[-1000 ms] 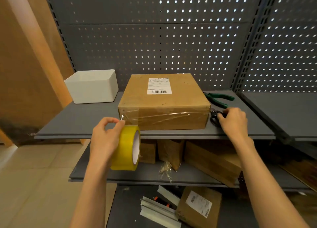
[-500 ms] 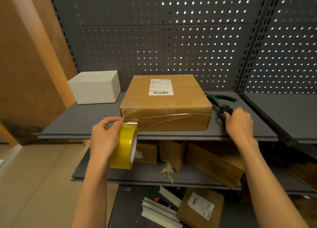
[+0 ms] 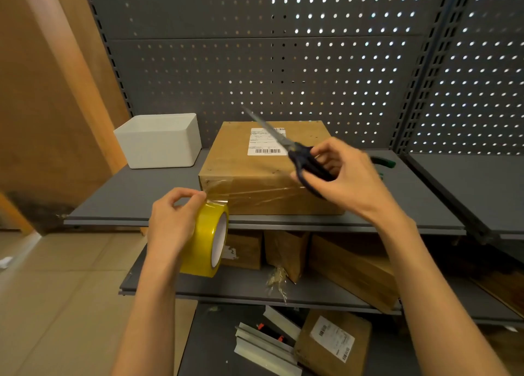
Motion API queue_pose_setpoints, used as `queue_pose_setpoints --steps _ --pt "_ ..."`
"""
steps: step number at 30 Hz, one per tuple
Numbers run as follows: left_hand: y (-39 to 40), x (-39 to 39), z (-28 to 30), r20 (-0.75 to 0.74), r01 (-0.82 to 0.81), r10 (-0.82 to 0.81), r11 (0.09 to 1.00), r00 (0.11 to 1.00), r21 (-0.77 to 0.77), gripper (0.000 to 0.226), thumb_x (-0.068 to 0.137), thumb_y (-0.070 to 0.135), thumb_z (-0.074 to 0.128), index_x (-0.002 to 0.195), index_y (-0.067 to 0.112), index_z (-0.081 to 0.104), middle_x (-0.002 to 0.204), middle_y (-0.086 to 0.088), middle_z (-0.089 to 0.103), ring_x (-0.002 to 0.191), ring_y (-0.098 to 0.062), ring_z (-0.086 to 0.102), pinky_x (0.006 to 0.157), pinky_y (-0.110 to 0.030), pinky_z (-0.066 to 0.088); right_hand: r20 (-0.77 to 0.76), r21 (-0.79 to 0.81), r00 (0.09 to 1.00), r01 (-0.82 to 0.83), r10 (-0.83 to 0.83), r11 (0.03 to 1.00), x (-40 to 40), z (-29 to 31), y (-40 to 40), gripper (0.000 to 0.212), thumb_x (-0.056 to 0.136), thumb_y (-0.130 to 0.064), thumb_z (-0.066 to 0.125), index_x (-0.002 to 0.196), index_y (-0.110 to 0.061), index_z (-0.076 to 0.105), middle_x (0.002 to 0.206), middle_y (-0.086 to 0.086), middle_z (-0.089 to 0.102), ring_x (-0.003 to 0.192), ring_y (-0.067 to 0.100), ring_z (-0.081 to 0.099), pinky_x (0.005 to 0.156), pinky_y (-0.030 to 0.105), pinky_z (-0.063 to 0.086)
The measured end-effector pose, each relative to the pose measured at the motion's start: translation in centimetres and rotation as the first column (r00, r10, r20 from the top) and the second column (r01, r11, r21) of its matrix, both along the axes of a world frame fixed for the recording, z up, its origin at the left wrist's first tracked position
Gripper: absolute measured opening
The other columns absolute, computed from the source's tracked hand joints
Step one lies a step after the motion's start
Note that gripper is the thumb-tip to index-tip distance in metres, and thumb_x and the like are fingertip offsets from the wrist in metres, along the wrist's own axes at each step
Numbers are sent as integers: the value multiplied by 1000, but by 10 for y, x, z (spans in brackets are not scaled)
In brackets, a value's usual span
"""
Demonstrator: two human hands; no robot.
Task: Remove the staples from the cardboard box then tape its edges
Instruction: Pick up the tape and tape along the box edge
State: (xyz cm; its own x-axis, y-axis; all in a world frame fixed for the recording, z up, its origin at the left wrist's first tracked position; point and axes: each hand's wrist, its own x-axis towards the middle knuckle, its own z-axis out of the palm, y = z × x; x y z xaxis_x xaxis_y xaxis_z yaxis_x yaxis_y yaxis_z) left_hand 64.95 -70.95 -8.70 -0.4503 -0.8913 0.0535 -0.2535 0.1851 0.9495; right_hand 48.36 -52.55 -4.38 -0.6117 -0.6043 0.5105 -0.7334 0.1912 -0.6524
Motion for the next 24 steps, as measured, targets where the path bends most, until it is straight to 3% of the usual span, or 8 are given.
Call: queue_pose_setpoints --steps 2,5,7,11,15,24 --pt "-1 -1 1 18 0 0 1000 1000 -13 13 89 35 58 93 24 65 105 -1 54 96 -22 48 74 -35 37 21 95 996 -87 85 992 11 -4 -6 47 60 -56 74 92 -27 54 80 -12 63 68 2 59 55 16 48" --pt "-2 -3 2 24 7 -7 1000 1000 -9 13 90 32 56 94 24 64 107 -1 53 98 -22 47 75 -36 37 33 204 992 -126 122 971 20 -7 -8 52 55 -70 69 86 -34 46 79 -16 58 64 -3 52 51 12 41" --pt "-3 -3 1 5 13 -13 1000 1000 -10 10 90 31 57 89 25 64 107 0 55 98 -21 47 75 -35 37 63 242 988 -155 144 958 21 -5 -5 55 52 -73 68 82 -33 46 74 -15 57 61 -6 52 50 12 41" --pt "-1 -3 1 -40 12 -11 1000 999 8 11 88 30 60 78 29 62 103 2 58 96 -19 49 72 -32 34 100 422 984 -178 150 889 19 -1 3 65 45 -81 62 79 -27 53 73 -7 64 62 9 55 57 27 45" --pt "0 -3 0 -69 22 -20 999 997 28 10 87 29 61 77 29 63 98 4 58 95 -19 50 72 -32 36 173 536 976 -207 134 818 14 -3 9 65 48 -79 64 79 -23 56 72 -8 64 59 7 50 58 24 40" --pt "1 -2 1 -64 12 -10 1000 998 28 9 88 29 59 80 28 63 93 8 56 92 -15 49 69 -30 36 269 501 952 -268 146 823 10 -12 -13 62 48 -79 65 77 -24 62 67 -9 63 63 7 57 60 24 43"
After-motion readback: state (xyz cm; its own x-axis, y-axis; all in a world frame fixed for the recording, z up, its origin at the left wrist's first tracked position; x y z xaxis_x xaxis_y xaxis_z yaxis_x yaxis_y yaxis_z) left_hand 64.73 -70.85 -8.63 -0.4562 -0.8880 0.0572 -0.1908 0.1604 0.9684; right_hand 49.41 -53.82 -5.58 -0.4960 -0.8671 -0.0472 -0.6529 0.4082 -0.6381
